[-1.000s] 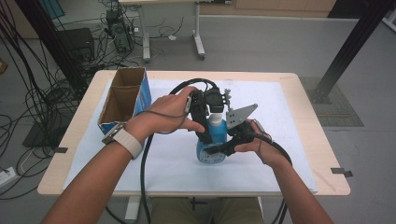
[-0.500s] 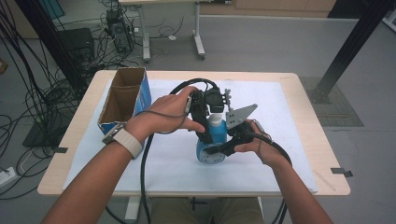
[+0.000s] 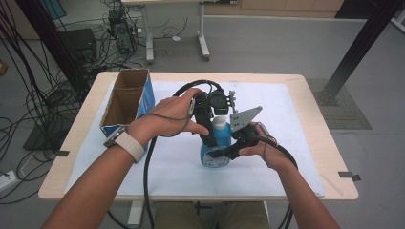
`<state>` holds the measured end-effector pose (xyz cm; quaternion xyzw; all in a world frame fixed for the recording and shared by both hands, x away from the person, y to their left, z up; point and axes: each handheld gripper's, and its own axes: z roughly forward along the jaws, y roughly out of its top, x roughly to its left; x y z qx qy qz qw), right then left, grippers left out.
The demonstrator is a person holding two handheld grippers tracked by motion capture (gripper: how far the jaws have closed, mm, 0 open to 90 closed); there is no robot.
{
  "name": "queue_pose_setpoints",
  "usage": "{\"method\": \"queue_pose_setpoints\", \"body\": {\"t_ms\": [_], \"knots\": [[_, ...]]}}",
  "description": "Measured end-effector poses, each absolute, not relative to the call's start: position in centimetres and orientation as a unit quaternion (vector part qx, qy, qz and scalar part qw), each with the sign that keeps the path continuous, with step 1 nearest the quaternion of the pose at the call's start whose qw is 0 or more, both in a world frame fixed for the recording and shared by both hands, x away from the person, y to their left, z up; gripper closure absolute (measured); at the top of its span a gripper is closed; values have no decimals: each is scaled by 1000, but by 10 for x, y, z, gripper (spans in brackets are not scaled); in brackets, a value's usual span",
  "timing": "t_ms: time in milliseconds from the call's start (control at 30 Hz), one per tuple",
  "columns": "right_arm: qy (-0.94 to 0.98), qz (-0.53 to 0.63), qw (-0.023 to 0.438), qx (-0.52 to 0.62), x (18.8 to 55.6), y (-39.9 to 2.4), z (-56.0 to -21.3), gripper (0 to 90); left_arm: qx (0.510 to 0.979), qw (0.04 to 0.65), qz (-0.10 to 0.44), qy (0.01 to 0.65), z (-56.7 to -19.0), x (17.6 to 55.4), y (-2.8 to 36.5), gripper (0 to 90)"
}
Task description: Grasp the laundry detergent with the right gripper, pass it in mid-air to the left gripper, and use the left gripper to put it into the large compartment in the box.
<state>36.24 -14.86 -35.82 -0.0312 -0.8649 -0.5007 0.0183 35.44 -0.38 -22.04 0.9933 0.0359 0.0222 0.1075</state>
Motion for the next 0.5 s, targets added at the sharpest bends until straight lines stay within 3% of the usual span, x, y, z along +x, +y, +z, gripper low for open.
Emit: {"method": "queue_pose_setpoints", "body": {"t_ms": [500], "knots": [[-865,-500,18,-30,363,-148,-358,430,993,109,22,36,-220,354,-4,93]]}}
